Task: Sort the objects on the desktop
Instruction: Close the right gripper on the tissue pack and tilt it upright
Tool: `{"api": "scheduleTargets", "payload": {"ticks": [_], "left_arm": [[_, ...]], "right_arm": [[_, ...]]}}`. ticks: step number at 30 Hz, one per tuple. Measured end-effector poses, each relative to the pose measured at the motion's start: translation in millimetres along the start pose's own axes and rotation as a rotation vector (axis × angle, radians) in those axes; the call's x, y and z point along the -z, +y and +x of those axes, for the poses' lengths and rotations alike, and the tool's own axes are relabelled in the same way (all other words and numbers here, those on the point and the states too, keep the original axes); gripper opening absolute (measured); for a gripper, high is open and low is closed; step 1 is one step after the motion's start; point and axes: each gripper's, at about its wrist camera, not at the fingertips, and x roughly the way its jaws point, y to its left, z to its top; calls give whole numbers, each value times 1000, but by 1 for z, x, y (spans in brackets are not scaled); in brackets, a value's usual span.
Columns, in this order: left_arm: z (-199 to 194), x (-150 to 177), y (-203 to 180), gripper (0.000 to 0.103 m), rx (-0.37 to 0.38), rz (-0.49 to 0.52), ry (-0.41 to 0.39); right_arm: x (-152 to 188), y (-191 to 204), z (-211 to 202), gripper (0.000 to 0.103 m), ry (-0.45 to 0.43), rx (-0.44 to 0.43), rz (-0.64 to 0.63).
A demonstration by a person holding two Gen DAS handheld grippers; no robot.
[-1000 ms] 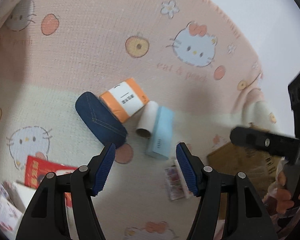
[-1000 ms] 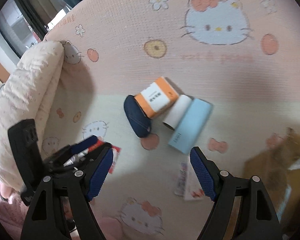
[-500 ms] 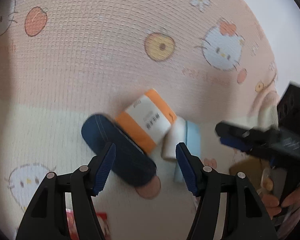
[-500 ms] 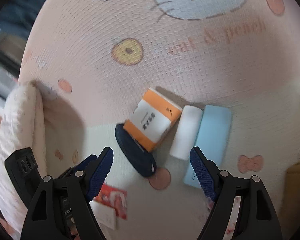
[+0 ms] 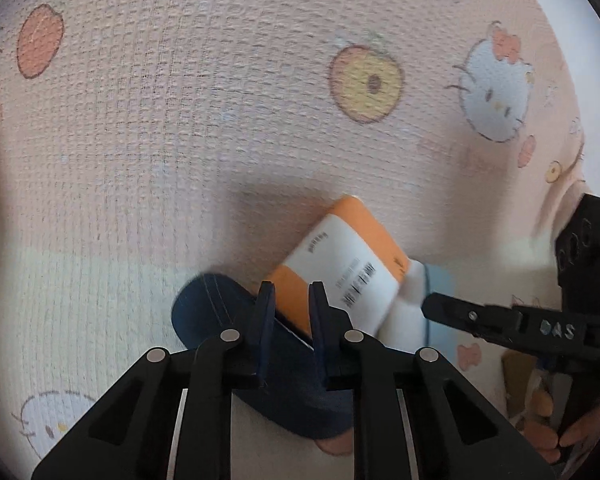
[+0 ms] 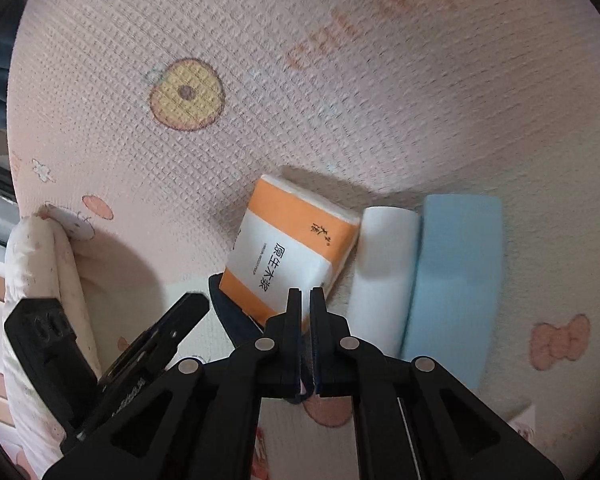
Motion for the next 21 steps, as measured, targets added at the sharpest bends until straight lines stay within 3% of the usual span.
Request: {"api": "scheduleTargets", "payload": {"ticks": [5, 11, 16, 21], "left_arm": [[12, -9, 7, 19, 45, -17, 23], [24, -1, 9, 19, 84, -57, 56], [35, 19, 0, 19, 198, -81, 148], [29, 24, -25, 19, 101, 16, 110]], "right_arm": [[-2, 2, 5, 9, -10, -36, -18], [0, -9, 26, 12, 46, -53, 36], [-9, 0, 27, 12, 8, -63, -26], [-29, 12, 30, 12, -3, -61, -86]]}}
